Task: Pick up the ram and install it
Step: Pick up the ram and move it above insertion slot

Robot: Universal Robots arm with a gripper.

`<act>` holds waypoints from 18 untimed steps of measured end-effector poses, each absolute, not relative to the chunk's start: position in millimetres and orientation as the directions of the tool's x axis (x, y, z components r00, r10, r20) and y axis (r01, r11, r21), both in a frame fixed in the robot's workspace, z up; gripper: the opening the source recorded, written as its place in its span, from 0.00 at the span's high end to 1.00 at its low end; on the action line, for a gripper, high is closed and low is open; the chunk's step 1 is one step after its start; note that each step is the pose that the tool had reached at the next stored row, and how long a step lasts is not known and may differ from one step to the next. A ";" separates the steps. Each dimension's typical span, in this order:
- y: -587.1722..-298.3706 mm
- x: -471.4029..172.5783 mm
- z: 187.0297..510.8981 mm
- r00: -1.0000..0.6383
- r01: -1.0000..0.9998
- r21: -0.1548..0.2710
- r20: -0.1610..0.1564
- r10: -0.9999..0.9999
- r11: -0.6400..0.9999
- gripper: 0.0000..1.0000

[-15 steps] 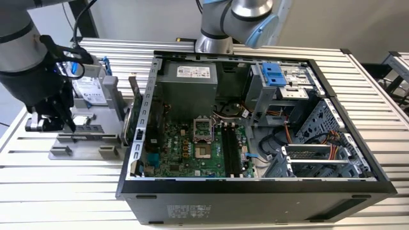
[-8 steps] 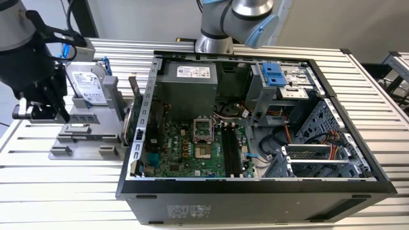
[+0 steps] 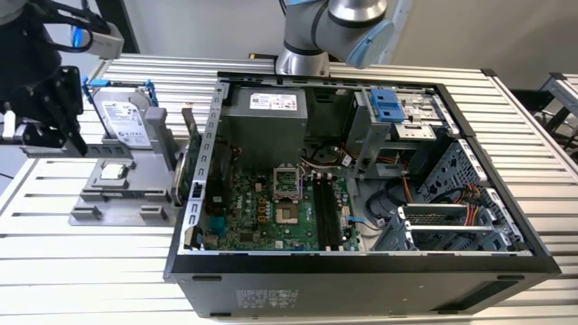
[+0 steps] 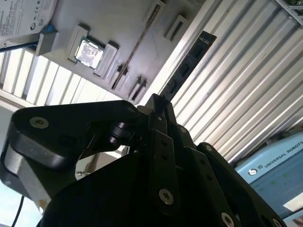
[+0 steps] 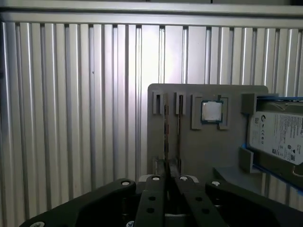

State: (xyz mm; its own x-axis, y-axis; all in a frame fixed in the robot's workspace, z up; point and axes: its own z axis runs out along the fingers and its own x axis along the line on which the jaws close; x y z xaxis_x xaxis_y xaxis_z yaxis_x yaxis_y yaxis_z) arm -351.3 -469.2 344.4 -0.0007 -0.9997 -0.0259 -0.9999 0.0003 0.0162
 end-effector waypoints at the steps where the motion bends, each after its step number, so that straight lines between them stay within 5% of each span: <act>1: -469.2 -351.3 348.9 -0.001 -1.000 0.016 -0.026 -1.000 0.000 1.00; 9: -469.2 -351.2 384.4 -0.001 -1.000 0.016 -0.026 -1.000 0.000 1.00; 18: -469.2 -342.1 385.1 -0.001 -1.000 0.017 -0.027 -1.000 0.000 1.00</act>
State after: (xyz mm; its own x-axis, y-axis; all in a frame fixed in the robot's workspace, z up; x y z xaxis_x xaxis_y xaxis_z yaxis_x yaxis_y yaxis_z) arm -342.1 -469.2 385.1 -0.0007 -0.9996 -0.0269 -0.9999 0.0002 0.0166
